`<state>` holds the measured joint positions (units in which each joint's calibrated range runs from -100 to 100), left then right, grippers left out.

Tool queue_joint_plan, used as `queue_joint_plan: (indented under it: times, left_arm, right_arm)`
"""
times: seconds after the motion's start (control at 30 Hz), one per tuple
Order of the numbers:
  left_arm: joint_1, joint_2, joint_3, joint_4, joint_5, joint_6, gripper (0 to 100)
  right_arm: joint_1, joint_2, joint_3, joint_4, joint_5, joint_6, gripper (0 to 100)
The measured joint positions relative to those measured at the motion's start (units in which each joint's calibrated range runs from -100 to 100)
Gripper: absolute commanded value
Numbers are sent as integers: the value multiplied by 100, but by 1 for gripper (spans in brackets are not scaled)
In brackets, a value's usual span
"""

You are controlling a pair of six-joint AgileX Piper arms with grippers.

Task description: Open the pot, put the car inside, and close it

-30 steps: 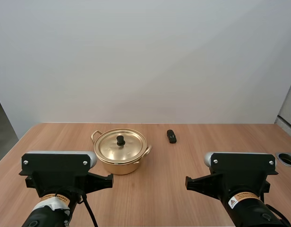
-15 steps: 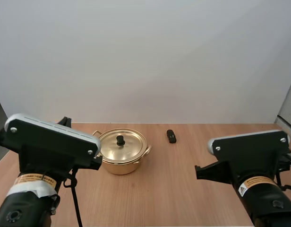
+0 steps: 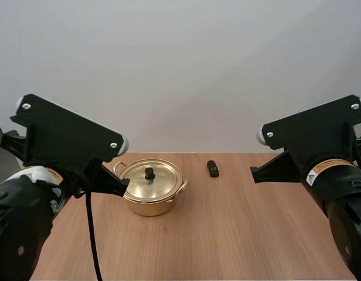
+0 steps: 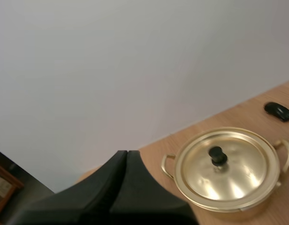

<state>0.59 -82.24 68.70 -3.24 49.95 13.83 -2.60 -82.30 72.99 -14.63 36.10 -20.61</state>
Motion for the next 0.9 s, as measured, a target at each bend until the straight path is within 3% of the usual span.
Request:
queue_joint_plan:
  times: [0.13,0.2,0.27,0.37,0.43,0.47,0.7,0.9]
  left_arm:
    - [0,714,-575,-673,668,593,1]
    - [0,1110,-910,-1034,1000,902,12]
    - [0,1469,-1207,-1352,1390,1183,29]
    - [0,2087,-1653,-1880,1946,1623,68]
    - [0,2494,-1924,-2240,2212,1786,85]
    - [0,2660,-2030,-2388,2255,1818,90]
    - [0,4042,-2457,-2816,2068,1581,90]
    - [0,5203,-2720,-2826,1972,1535,90]
  right_arm:
    - [-2,650,0,683,787,-622,0]
    - [-2,884,0,1044,939,-903,0]
    - [-2,1054,0,1365,927,-1187,0]
    - [-2,1120,0,1863,872,-1646,0]
    - [-2,1120,0,2224,783,-1961,0]
    - [-2,1120,0,2398,743,-2091,0]
    - [-2,1120,0,3573,334,-3065,0]
    - [-2,1219,0,3794,190,-3195,0]
